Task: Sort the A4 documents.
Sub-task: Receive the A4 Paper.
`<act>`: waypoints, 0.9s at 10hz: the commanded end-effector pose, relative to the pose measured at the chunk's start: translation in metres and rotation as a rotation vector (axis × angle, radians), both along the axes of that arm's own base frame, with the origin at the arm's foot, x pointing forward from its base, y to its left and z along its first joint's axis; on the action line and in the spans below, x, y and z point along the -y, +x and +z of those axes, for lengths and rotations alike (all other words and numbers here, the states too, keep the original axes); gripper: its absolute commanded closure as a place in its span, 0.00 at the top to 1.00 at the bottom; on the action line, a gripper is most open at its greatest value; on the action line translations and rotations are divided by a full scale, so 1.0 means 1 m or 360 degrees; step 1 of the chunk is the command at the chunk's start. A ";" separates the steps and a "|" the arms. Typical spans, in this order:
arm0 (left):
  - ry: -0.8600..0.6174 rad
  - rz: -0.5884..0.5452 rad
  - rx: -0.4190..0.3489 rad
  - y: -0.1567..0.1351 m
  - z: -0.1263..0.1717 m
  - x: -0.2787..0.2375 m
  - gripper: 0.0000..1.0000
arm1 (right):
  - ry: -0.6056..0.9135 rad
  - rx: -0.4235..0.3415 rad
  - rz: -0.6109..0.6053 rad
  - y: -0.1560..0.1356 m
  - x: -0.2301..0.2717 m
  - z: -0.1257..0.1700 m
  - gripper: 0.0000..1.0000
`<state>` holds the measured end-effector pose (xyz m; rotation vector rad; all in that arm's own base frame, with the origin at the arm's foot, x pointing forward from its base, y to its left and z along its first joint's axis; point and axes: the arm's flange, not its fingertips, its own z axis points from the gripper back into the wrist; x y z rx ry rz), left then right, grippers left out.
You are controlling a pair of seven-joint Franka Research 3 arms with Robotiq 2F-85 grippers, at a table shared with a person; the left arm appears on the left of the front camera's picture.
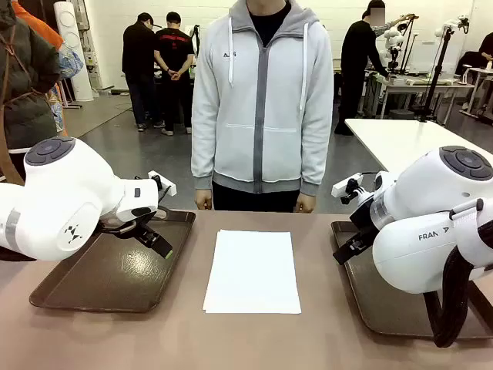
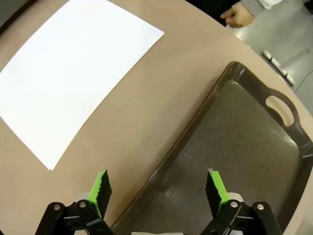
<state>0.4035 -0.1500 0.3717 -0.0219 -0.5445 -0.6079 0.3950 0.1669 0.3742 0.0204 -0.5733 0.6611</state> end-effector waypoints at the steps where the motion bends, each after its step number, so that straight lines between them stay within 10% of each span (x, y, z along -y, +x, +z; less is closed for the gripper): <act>1: 0.0000 0.0000 0.0000 0.000 0.000 0.000 1.00 | 0.0000 0.0000 0.0000 0.000 0.000 0.000 1.00; 9: 0.0000 0.0000 0.0000 0.000 0.000 0.000 1.00 | 0.0000 0.0000 0.0000 0.000 0.000 0.000 1.00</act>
